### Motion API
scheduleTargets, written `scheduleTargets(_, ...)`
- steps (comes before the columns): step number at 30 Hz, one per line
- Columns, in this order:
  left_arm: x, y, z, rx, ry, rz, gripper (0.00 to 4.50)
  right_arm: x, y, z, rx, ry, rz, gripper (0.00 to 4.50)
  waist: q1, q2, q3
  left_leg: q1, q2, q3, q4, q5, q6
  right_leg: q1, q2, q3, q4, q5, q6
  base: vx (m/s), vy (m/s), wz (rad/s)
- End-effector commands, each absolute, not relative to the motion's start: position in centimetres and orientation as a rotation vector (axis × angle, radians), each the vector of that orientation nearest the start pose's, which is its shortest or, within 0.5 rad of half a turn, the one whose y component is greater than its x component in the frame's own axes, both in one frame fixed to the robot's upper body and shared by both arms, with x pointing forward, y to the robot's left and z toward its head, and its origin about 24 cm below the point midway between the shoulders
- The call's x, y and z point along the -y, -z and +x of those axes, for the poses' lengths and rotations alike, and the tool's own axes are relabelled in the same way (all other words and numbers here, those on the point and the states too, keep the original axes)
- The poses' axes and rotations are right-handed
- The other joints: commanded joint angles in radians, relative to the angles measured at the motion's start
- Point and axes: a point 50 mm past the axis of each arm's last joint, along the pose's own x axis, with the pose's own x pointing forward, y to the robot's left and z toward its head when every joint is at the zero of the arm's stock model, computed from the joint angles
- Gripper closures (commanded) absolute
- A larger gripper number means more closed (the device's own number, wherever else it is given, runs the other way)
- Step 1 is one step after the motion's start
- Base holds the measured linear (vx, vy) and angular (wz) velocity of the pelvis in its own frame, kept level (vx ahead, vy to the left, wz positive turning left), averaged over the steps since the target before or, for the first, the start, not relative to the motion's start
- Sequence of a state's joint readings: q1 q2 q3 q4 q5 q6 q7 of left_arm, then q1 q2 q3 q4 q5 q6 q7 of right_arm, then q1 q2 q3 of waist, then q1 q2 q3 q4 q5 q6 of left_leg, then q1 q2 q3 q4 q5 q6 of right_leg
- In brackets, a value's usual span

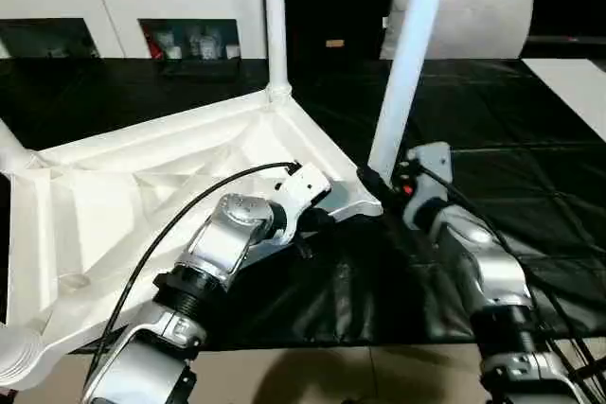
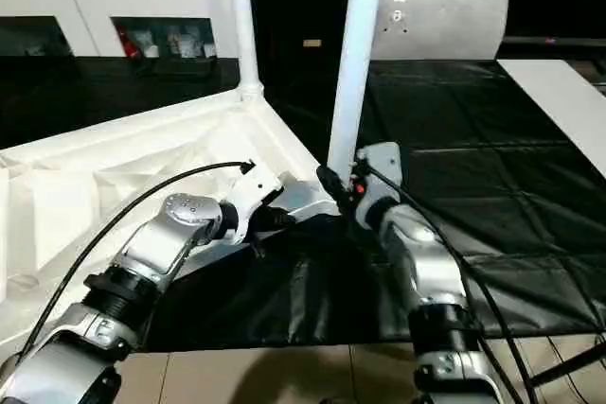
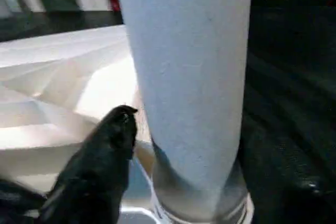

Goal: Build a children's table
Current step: Rotate leg to tighten

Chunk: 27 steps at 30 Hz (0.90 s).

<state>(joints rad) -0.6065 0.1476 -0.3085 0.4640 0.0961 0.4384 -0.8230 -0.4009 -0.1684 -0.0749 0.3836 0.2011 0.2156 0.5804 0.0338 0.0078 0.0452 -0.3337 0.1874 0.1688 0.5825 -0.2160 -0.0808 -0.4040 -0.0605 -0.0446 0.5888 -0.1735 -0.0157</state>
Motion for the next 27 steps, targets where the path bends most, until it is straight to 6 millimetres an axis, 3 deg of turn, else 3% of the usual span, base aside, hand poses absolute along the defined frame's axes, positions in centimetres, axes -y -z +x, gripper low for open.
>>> scheduleTargets(1,-6.5,-4.5,31.5,-0.497,1.116,0.347,4.50,14.6,-5.6,31.5,-0.154,-0.682,0.113,1.07,0.009,-0.010,-0.054,-0.020,0.027,-0.004,-0.065,-0.150,0.082,0.056,-0.070,0.039,-0.078,-0.272,-0.192,0.000,0.000,0.00)
scheduleTargets(5,-7.7,-4.1,31.4,-0.512,1.171,0.434,4.50,16.2,-5.6,30.5,-0.193,-0.839,0.007,0.88,0.016,-0.009,-0.058,-0.021,0.028,-0.003,-0.059,-0.090,0.111,0.061,-0.068,0.037,-0.066,-0.162,-0.228,0.000,0.000,0.00)
scheduleTargets(8,-8.3,-4.0,31.2,-0.518,1.207,0.475,4.50,17.1,-5.9,30.2,-0.202,-0.898,-0.015,0.88,0.018,-0.010,-0.057,-0.020,0.029,-0.003,-0.059,-0.101,0.116,0.063,-0.069,0.037,-0.067,-0.172,-0.232,0.000,0.000,0.00)
scheduleTargets(10,-8.8,-3.9,31.0,-0.525,1.257,0.502,4.50,17.8,-6.3,29.9,-0.198,-0.960,-0.046,0.88,0.023,-0.009,-0.053,-0.017,0.032,-0.002,-0.063,-0.127,0.101,0.059,-0.070,0.036,-0.072,-0.231,-0.225,0.000,0.000,0.00)
scheduleTargets(14,-10.1,-3.9,29.8,-0.545,1.452,0.583,4.50,19.6,-7.1,29.3,-0.203,-1.112,-0.133,0.88,0.028,-0.009,-0.052,-0.014,0.034,-0.004,-0.065,-0.146,0.095,0.058,-0.072,0.037,-0.073,-0.263,-0.217,0.000,0.000,0.00)
scheduleTargets(17,-10.8,-3.9,29.3,-0.559,1.547,0.630,4.50,20.2,-7.4,28.8,-0.237,-1.210,-0.143,0.88,0.034,-0.009,-0.054,-0.013,0.036,-0.003,-0.062,-0.129,0.101,0.058,-0.070,0.036,-0.067,-0.227,-0.233,0.000,0.000,0.00)
scheduleTargets(21,-11.5,-4.2,28.9,-0.576,1.656,0.658,4.50,20.2,-7.5,28.0,-0.291,-1.338,-0.120,1.23,0.046,-0.006,-0.055,-0.012,0.040,0.000,-0.060,-0.119,0.107,0.058,-0.068,0.035,-0.060,-0.185,-0.251,0.000,0.000,0.00)
scheduleTargets(27,-11.4,-4.6,28.6,-0.569,1.737,0.665,4.50,19.7,-7.2,27.5,-0.331,-1.436,-0.092,1.65,0.060,-0.009,-0.054,-0.010,0.041,0.000,-0.061,-0.134,0.084,0.056,-0.072,0.036,-0.062,-0.239,-0.239,0.000,0.000,0.00)
